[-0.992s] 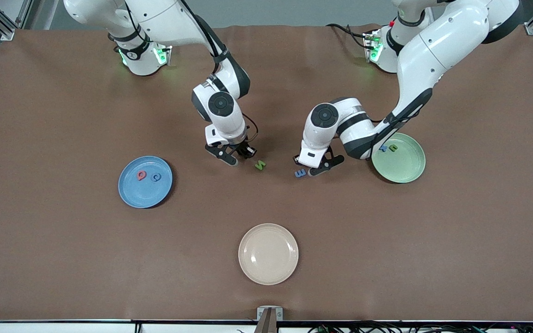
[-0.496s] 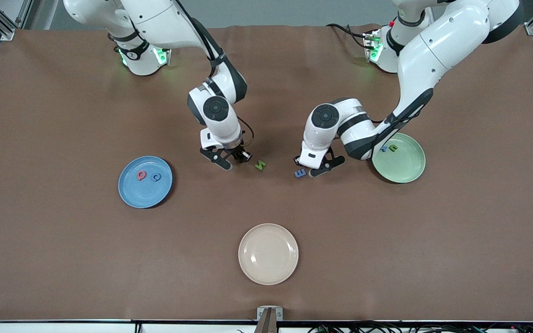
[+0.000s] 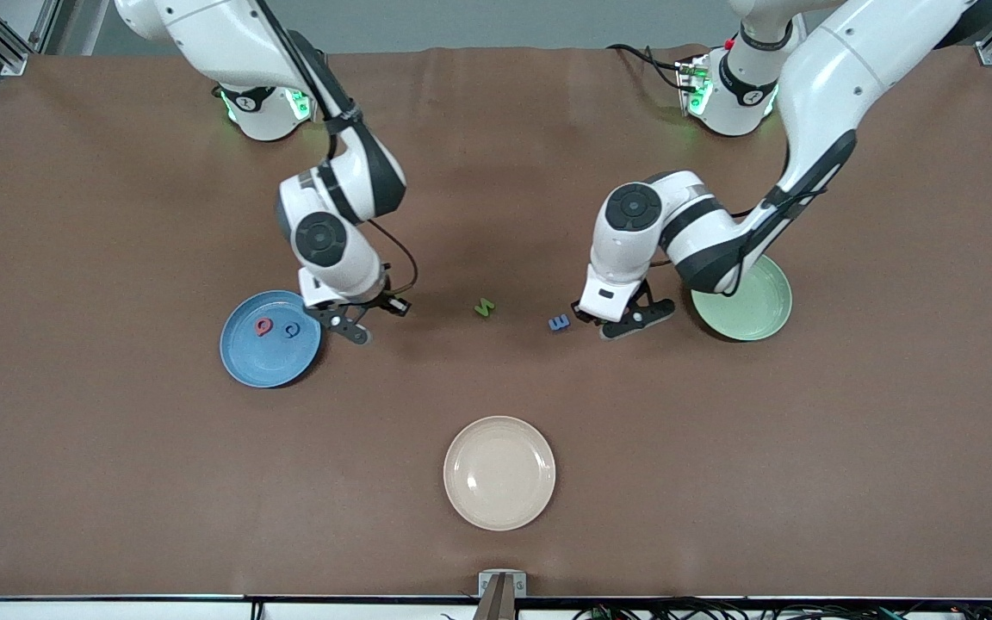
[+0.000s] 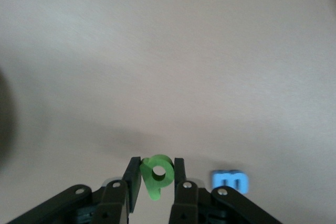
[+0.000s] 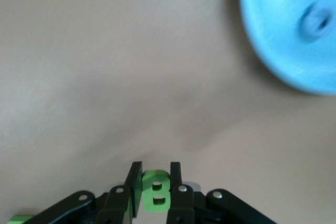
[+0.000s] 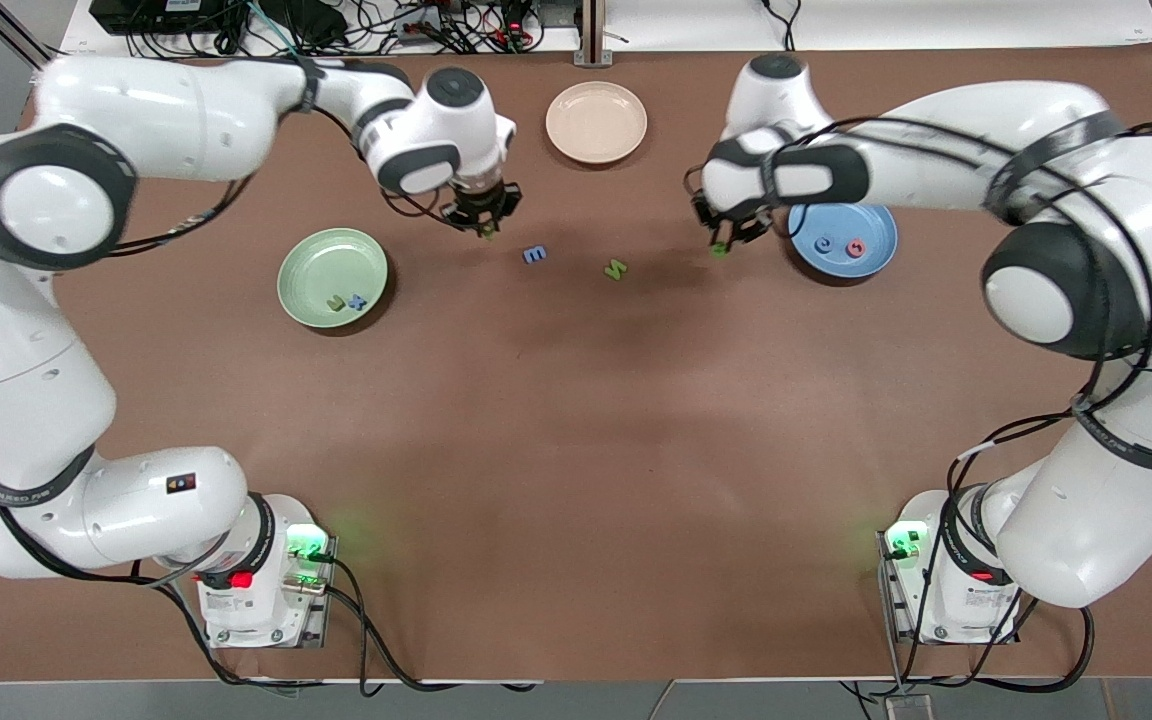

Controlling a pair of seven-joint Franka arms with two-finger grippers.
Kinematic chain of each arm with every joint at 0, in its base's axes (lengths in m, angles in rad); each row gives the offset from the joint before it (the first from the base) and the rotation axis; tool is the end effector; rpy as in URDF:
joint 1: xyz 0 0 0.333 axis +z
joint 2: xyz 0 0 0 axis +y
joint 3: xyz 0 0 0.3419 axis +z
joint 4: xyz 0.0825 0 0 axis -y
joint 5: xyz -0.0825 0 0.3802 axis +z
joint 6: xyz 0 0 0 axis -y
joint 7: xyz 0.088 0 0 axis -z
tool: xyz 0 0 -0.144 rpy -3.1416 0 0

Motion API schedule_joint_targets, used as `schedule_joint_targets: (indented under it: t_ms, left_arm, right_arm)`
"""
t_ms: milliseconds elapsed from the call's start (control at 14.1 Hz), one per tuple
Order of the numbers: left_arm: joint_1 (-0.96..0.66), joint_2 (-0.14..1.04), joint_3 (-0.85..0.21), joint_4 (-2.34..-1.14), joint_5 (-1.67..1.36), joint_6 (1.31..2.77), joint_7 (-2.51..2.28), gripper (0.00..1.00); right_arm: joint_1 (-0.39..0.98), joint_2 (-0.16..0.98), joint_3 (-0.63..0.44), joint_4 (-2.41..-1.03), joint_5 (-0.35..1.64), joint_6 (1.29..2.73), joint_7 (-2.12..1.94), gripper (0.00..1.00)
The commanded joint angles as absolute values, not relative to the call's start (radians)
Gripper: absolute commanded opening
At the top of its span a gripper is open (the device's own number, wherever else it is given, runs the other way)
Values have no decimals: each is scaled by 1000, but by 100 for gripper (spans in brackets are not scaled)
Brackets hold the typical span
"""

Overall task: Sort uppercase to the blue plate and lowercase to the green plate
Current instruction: 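Carry the p to the green plate while the right gripper carries B to blue plate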

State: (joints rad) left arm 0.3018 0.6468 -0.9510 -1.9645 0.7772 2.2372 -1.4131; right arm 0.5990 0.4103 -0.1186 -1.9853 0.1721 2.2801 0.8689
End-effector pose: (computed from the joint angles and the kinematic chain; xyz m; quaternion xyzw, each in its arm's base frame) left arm 0.5254 -0.3188 0.2423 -0.9848 -0.1699 -0.0319 0.0196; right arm 0.5293 0.2875 0.2390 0.9666 -0.2473 -0.0668 0.0045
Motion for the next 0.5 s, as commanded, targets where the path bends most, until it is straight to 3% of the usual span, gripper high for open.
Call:
schedule_joint_targets:
  t_ms: [0,425]
  left_arm:
    - [518,626,-1104,-2048,767,2166,-1265,8]
    - [840,623,-1244,-2175,767,2137,-1031,8]
  right_arm:
    - [497,368,-104,-2010,170,2234,725,2]
    - [373,377,-117,-2020,100,2230,568,3]
